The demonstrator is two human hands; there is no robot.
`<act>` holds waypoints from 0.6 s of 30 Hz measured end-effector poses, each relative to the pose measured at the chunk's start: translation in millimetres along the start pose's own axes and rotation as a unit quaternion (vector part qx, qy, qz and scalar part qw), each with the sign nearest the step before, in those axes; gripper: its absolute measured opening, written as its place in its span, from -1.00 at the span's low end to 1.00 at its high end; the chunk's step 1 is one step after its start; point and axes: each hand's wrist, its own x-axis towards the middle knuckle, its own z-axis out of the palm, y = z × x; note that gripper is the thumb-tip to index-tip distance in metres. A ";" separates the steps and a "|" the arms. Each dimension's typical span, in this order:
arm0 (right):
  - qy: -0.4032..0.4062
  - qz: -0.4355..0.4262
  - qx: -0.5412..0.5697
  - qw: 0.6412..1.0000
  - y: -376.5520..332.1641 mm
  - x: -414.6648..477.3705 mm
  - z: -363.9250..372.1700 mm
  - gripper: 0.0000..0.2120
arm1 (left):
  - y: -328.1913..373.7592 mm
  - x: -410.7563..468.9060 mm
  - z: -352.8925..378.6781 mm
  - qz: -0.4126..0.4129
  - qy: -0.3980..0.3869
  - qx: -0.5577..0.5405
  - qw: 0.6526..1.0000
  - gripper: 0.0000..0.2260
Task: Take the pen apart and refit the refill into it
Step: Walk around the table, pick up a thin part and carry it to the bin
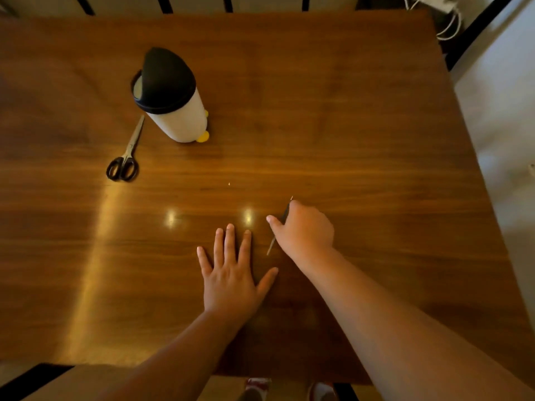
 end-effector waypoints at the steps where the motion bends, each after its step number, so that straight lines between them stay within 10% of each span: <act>1: 0.004 -0.001 -0.011 1.000 -2.1 3.0 1.0 -0.57 | 0.1 2.5 0.3 0.003 0.002 0.004 1.000 -0.21; 18: 0.024 -0.070 -0.008 0.997 3.0 8.5 2.2 -0.88 | -3.7 3.3 3.7 0.016 0.006 -0.007 1.000 -0.22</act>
